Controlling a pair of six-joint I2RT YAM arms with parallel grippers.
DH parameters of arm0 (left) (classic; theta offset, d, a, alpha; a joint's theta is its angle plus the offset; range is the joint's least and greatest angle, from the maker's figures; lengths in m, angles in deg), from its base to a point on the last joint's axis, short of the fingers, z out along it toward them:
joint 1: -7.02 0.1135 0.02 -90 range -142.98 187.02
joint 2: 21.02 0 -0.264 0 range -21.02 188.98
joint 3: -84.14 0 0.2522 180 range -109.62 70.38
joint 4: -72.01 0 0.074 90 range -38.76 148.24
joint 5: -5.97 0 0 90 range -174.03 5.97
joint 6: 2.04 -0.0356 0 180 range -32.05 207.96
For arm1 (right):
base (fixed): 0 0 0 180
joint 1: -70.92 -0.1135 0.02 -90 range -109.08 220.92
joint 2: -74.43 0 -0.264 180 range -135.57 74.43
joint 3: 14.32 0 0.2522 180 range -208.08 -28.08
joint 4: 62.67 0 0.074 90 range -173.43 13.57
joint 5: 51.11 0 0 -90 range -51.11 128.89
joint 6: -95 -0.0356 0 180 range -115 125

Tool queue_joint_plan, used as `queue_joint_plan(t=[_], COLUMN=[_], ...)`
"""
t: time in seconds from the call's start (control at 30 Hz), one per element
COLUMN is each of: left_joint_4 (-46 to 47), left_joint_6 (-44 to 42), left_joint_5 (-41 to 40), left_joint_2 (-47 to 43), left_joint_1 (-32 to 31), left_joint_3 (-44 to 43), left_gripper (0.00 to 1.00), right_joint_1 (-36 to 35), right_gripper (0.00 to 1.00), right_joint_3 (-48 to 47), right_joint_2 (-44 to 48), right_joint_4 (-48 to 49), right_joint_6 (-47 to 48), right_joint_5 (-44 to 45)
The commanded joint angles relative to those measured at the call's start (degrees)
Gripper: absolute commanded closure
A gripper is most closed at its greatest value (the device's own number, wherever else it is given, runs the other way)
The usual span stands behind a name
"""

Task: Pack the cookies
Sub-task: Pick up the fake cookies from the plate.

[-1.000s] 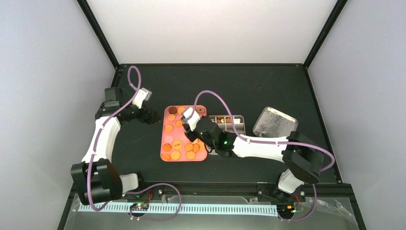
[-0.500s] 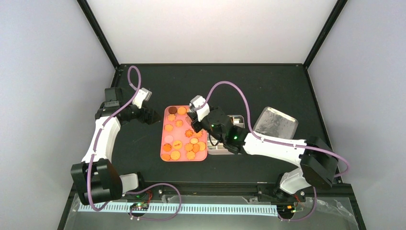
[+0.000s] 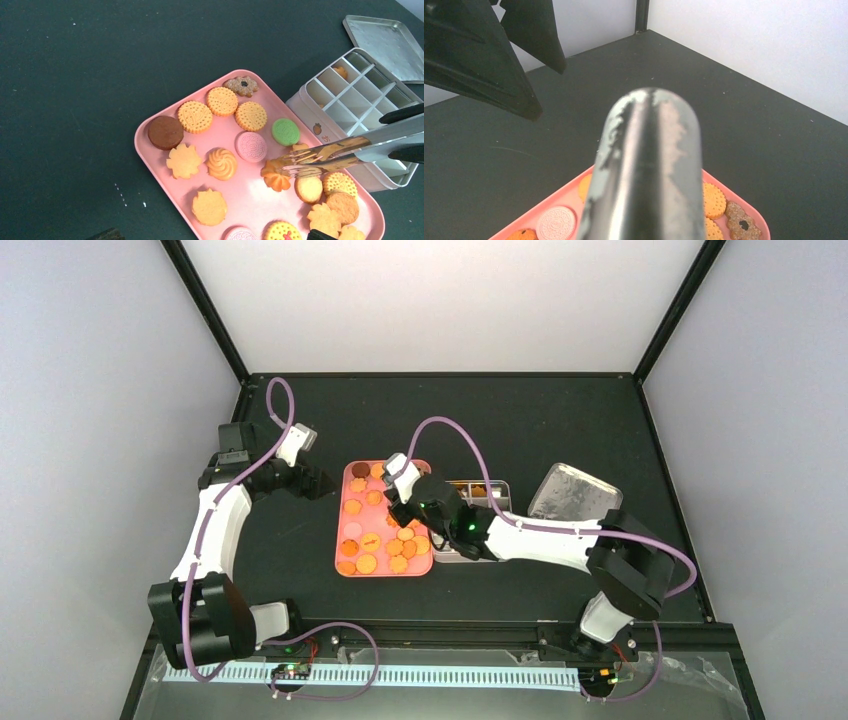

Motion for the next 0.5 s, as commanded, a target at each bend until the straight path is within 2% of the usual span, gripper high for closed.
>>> queue_joint_plan(t=[0.0, 0.47], left_joint_4=[-0.21, -0.47], left_joint_6=[-0.66, -0.96], left_joint_5=[1.01, 0.74], left_joint_2=[-1.04, -1.25], left_joint_1=[0.58, 0.55], left_joint_3=[-2.40, -2.40], left_gripper=[0.02, 0.02], right_joint_1=[-0.20, -0.20], right_gripper=[0.77, 0.67], right_joint_3=[-2.22, -2.51], right_joint_2=[-0.63, -3.39], right_joint_4=[3.08, 3.64], right_joint_6=[0.08, -1.04], right_joint_5=[0.58, -0.75])
